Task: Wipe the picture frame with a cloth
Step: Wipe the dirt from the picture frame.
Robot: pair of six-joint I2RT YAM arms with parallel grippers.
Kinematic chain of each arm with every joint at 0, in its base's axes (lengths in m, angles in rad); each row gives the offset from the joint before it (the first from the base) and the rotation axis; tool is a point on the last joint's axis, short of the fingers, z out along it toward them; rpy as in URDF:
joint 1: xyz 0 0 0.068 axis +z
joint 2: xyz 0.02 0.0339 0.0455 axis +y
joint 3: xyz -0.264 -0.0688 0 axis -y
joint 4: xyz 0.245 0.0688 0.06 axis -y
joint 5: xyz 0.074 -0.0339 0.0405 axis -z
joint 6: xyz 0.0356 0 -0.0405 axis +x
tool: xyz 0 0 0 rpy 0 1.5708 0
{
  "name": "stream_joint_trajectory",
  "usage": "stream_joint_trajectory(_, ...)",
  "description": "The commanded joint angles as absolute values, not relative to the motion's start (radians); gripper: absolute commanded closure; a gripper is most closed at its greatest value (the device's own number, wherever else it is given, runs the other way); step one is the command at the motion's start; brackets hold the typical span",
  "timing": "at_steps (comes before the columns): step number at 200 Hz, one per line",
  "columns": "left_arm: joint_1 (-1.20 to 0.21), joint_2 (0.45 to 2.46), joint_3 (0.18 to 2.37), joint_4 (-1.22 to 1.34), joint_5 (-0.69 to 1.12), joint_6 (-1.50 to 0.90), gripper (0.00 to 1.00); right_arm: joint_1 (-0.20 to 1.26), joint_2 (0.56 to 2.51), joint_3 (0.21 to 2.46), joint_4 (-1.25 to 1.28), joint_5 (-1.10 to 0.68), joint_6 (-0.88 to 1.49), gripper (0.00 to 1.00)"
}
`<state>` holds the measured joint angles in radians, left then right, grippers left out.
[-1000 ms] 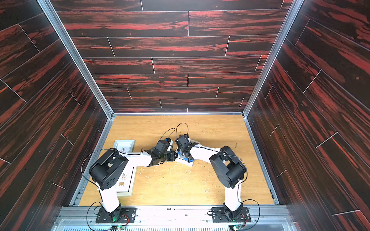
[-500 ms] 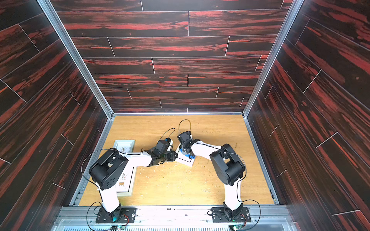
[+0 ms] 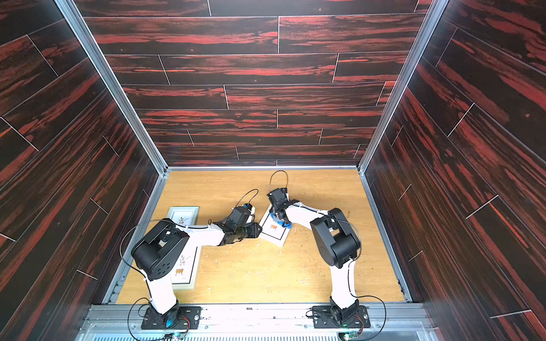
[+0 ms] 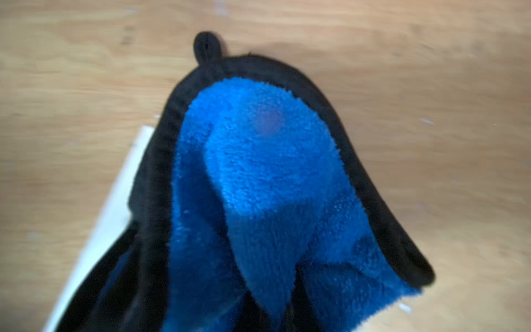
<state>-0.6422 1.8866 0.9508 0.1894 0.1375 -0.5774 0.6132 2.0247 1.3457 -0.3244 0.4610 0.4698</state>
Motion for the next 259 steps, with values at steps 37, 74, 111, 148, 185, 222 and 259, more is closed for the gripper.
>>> stream_joint_trajectory(37, -0.637, 1.912, 0.893, 0.013, 0.118, -0.583, 0.64, 0.561, 2.058, 1.364, -0.377, 0.514, 0.458, 1.00)
stream_joint_trajectory(74, -0.636, 1.913, 0.888, 0.028, 0.117, -0.587, 0.64, 0.574, 2.058, 1.355, -0.349, 0.456, 0.456, 1.00)
stream_joint_trajectory(111, -0.636, 1.907, 0.891, 0.015, 0.113, -0.583, 0.64, 0.647, 2.149, 1.499, -0.414, 0.495, 0.479, 1.00)
stream_joint_trajectory(148, -0.636, 1.908, 0.896, 0.016, 0.112, -0.583, 0.64, 0.566, 2.074, 1.399, -0.391, 0.537, 0.454, 1.00)
stream_joint_trajectory(185, -0.637, 1.918, 0.899, 0.016, 0.112, -0.584, 0.64, 0.555, 2.035, 1.328, -0.328, 0.424, 0.457, 1.00)
stream_joint_trajectory(222, -0.636, 1.908, 0.896, 0.005, 0.106, -0.581, 0.64, 0.631, 2.136, 1.479, -0.397, 0.457, 0.477, 1.00)
stream_joint_trajectory(259, -0.637, 1.899, 0.893, 0.002, 0.100, -0.582, 0.64, 0.584, 2.096, 1.434, -0.414, 0.544, 0.455, 1.00)
